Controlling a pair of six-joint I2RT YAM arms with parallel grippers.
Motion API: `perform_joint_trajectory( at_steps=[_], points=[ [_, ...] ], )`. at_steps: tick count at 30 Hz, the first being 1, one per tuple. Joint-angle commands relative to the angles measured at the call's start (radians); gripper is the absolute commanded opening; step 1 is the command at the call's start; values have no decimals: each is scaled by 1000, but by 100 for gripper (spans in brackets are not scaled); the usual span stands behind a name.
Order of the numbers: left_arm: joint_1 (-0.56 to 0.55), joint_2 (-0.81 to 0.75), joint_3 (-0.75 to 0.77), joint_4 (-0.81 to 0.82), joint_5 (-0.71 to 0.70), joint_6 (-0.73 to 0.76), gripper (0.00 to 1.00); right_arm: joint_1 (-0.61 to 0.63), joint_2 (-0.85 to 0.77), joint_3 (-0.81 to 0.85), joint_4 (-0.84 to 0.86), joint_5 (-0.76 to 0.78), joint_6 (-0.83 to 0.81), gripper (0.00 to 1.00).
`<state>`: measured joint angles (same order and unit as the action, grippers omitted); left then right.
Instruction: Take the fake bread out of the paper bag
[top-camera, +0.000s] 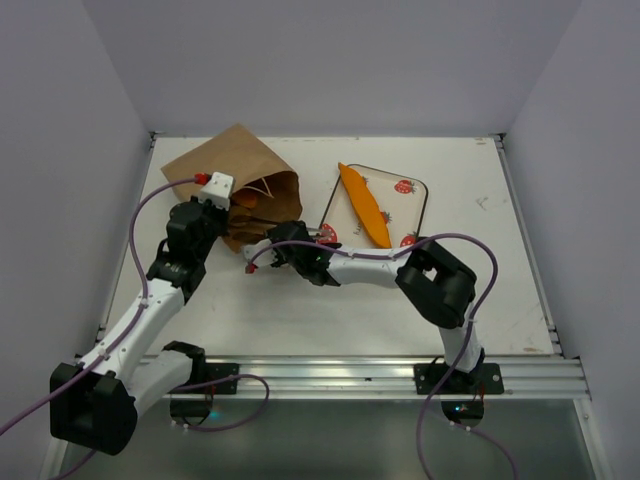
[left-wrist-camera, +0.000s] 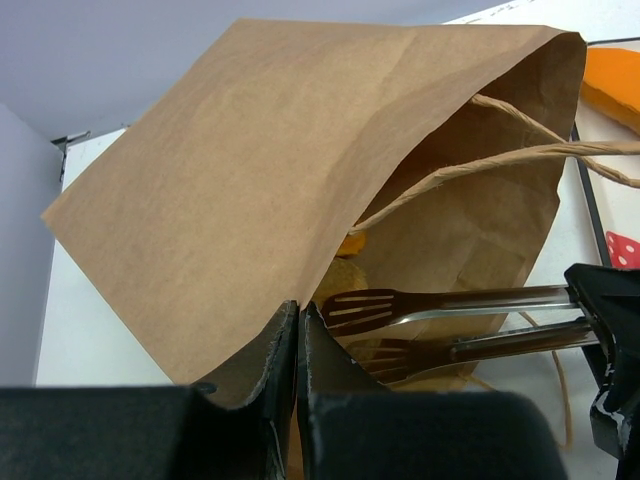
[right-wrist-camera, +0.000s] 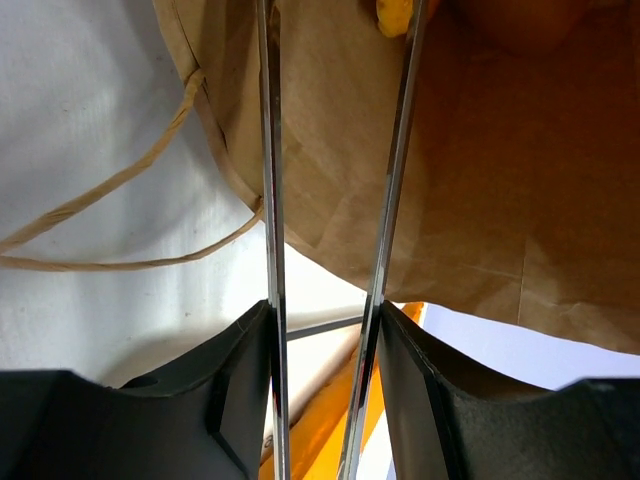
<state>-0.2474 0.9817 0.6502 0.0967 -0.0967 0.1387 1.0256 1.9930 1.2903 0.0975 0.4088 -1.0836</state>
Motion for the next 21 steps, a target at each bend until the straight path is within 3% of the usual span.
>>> perform_joint_trajectory(
  at_steps=[1, 15, 21],
  points=[
    [-3, -23, -7, 37, 12, -22, 6, 2, -19, 26, 41, 59, -10, 47],
    [-3, -34, -9, 38, 22, -24, 6, 2, 66, 138, -62, 102, 47, 49],
    [-3, -35, -12, 41, 26, -22, 6, 2, 107, 191, -94, 120, 74, 42]
  ],
)
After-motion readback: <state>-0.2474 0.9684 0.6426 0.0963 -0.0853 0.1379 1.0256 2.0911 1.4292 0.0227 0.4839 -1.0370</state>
